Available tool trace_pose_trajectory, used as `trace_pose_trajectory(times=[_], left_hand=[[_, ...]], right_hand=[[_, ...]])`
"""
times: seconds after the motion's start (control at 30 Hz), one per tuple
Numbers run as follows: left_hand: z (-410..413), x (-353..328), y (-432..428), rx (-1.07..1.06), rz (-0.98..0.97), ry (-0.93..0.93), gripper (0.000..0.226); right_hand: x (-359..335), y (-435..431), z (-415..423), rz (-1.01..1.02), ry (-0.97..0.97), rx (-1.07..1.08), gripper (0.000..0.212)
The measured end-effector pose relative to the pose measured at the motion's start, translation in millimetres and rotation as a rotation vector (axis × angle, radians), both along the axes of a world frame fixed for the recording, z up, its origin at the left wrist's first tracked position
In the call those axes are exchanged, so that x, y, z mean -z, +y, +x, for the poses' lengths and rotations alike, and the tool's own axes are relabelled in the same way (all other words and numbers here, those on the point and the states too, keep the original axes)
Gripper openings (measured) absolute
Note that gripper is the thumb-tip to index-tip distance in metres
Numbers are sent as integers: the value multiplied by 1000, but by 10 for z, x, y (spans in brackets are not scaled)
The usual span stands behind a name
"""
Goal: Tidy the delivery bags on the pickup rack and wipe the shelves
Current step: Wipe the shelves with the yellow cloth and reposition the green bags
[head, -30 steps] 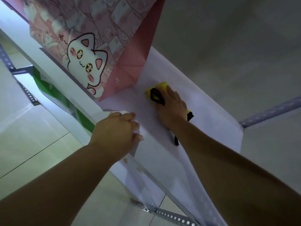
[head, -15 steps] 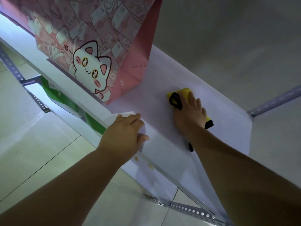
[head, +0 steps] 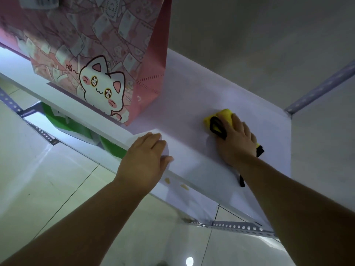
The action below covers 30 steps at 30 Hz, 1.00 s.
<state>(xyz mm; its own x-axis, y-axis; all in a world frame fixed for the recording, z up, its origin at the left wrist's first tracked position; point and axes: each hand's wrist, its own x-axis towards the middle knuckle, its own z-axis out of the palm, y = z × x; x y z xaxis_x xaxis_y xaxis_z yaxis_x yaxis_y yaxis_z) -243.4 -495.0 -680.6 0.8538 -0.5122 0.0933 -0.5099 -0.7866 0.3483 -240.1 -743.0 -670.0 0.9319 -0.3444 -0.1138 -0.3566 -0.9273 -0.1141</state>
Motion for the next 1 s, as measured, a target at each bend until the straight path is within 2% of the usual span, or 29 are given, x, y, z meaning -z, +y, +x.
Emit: trace_pose_trajectory(times=[0.17,0.33,0.43,0.53,0.7,1.0], left_hand=[[-8,18,-4,28,-21,38,37],[-99,-50,103,77,-15,61,32],[-299,-210,249,87,24,175,39],[-511,-418,503,36,56,261,41],[-797,-774,1092,-26,50,304,41],[-1032,-1414,2256,-259,-11,350,39]], right_hand=[[31,320,-129,-68,-12,88,56],[-49,626,-562,-61,17,-26,61],[-128,778,-830,-51,20,-49,69],[-266,914,-965,-33,68,-33,67],[-541,1290,-1125,138,161,-60,59],[-874,2443,-1279,466,24,-149,49]])
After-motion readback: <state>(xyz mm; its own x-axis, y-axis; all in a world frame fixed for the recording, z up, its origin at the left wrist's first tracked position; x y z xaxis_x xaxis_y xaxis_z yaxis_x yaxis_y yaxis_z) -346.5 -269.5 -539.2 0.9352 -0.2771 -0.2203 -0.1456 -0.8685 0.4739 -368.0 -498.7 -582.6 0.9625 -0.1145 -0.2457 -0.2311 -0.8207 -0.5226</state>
